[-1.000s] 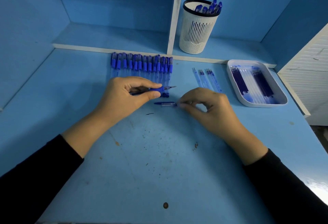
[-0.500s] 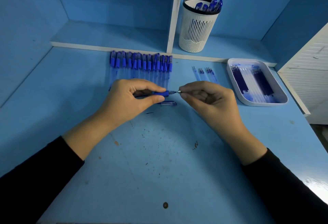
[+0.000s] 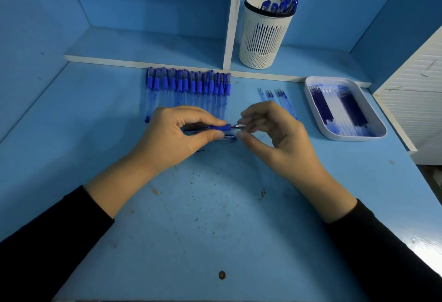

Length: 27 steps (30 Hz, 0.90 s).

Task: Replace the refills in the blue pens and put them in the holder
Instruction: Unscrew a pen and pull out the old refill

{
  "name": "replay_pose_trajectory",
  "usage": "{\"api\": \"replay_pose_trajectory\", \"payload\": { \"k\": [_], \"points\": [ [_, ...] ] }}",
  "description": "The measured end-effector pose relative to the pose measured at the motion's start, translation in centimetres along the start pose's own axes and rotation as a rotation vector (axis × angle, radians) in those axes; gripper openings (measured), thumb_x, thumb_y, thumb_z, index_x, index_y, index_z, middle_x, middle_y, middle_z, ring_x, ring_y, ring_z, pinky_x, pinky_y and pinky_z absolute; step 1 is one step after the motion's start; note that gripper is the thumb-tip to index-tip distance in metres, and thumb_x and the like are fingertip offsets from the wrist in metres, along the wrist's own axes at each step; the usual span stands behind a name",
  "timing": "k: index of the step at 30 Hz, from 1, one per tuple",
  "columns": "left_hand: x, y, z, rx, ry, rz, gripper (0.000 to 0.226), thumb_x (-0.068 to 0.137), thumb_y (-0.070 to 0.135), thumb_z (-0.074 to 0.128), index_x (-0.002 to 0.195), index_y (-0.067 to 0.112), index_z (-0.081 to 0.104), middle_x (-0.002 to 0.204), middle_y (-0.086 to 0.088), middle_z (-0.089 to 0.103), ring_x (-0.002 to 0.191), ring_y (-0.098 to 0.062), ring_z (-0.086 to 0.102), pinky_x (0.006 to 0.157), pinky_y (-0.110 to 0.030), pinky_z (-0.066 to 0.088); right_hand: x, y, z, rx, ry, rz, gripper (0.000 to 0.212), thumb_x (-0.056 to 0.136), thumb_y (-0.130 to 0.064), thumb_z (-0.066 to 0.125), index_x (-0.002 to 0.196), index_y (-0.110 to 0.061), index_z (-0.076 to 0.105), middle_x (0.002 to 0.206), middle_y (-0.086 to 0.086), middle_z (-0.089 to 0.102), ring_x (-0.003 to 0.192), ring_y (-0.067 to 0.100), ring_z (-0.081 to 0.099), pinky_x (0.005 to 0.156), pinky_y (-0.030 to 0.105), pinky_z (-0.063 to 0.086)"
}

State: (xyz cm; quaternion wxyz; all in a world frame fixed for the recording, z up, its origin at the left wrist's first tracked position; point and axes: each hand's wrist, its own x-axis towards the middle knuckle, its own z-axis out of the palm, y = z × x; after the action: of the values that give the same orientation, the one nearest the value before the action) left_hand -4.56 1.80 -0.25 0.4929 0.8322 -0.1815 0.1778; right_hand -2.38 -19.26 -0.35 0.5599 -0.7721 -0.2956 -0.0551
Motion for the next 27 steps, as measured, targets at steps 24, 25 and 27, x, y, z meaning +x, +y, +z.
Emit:
{"api": "replay_pose_trajectory", "payload": {
  "k": [24,25,27],
  "points": [
    [-0.04,0.07,0.16,0.041,-0.025,0.032,0.022,0.075,0.01,0.082,0.096,0.013,0.077,0.092,0.006,0.074,0.084,-0.003,0.07,0.08,-0.015,0.053,-0.24,-0.38,-0.16,-0.168,0.084,-0.072,0.023,0.084,-0.024,0.073,0.1,-0.007,0.069,0.088,0.0,0.069,0.082,0.012,0.064,0.078,0.022,0.051],
    [-0.01,0.07,0.17,0.043,-0.02,0.036,0.022,0.075,0.011,0.083,0.096,0.012,0.077,0.092,0.005,0.074,0.084,-0.004,0.07,0.08,-0.016,0.053,-0.22,-0.36,-0.16,-0.162,0.062,-0.088,0.022,0.083,-0.019,0.074,0.1,-0.006,0.068,0.09,0.001,0.069,0.083,0.013,0.064,0.079,0.024,0.052],
    [-0.01,0.13,0.18,0.052,-0.006,0.057,0.022,0.074,0.012,0.082,0.095,0.013,0.077,0.09,0.005,0.073,0.083,-0.003,0.069,0.079,-0.016,0.053,-0.14,-0.19,0.12,-0.188,0.042,-0.139,0.01,0.084,-0.006,0.073,0.093,-0.003,0.069,0.088,0.003,0.068,0.081,0.013,0.064,0.079,0.026,0.052]
  ]
}}
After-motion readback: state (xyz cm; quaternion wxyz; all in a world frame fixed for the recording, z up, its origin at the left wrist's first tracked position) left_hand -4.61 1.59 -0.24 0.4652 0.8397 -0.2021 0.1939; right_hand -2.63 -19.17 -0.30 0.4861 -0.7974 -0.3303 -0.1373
